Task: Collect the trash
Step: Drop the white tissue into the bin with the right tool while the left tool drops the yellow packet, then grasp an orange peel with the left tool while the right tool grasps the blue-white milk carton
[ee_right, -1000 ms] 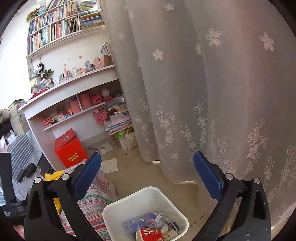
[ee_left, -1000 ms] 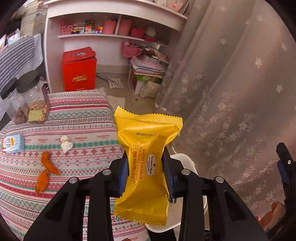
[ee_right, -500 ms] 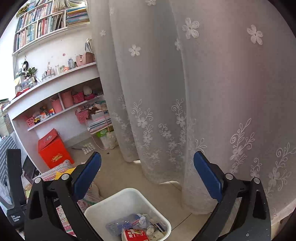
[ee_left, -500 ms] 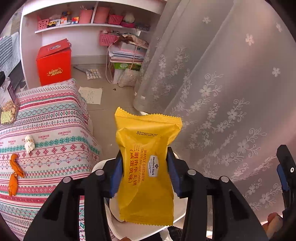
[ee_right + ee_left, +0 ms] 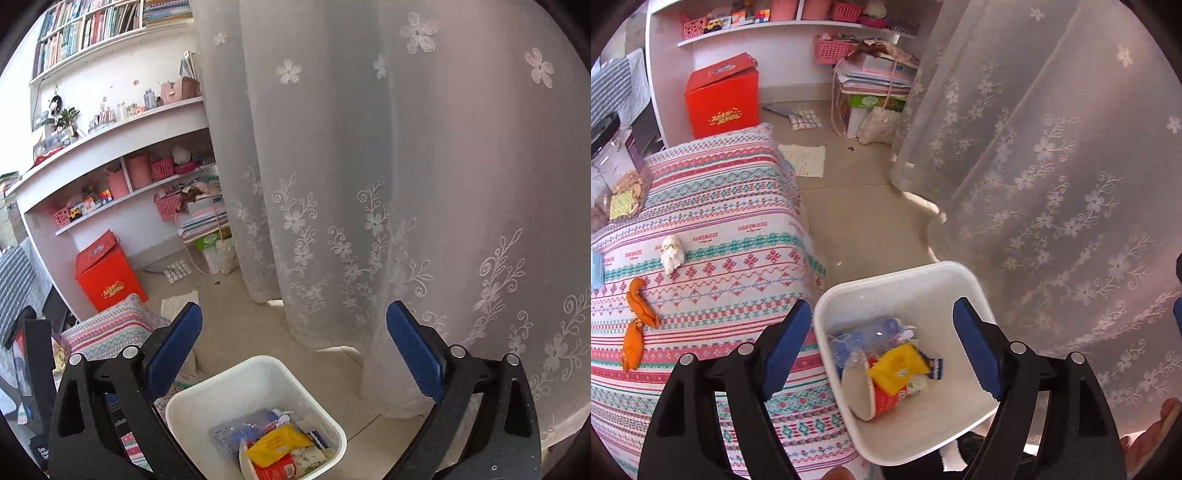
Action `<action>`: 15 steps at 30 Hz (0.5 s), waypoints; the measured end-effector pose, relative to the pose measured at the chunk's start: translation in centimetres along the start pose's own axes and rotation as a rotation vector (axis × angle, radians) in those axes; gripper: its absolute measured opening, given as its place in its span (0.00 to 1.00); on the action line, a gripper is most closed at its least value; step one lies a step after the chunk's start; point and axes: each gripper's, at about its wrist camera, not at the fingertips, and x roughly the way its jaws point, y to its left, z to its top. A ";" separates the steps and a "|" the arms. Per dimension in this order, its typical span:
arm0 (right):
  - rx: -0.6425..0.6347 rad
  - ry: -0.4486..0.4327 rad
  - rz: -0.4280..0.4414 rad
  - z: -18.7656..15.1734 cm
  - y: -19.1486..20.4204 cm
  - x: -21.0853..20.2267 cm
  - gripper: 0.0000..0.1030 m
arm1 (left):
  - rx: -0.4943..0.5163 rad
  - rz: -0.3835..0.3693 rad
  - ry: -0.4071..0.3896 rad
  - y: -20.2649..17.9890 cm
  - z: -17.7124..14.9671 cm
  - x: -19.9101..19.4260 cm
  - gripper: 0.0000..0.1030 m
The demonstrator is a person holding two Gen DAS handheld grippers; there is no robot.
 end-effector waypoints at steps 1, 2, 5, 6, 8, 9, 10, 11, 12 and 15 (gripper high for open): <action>-0.005 0.019 0.010 -0.2 0.3 0.3 0.93 | -0.003 0.025 0.011 1.0 -0.3 0.2 0.75; -0.010 0.035 0.022 -0.3 0.6 0.4 0.93 | -0.006 0.050 0.024 2.1 -0.6 0.5 0.75; -0.037 0.063 0.051 -0.6 1.9 0.8 0.93 | -0.029 0.139 0.063 6.3 -1.6 1.0 0.75; -0.043 0.073 0.063 -0.6 2.3 0.8 0.93 | -0.039 0.173 0.074 7.9 -1.9 1.1 0.75; -0.049 0.096 0.090 -0.8 3.1 1.0 0.93 | -0.067 0.233 0.106 11.2 -2.3 1.3 0.75; -0.052 0.104 0.098 -0.9 3.5 1.0 0.93 | -0.082 0.262 0.120 12.9 -2.6 1.4 0.75; -0.056 0.108 0.104 -1.0 3.9 1.0 0.93 | -0.098 0.294 0.130 14.6 -2.8 1.4 0.75; -0.064 0.112 0.111 -1.1 4.4 1.0 0.93 | -0.115 0.327 0.138 16.3 -2.9 1.3 0.75; -0.074 0.116 0.119 -1.3 4.8 1.0 0.93 | -0.132 0.349 0.151 17.9 -3.1 1.4 0.75; -0.101 0.134 0.139 -1.7 6.2 1.0 0.93 | -0.189 0.378 0.191 22.2 -3.7 1.6 0.75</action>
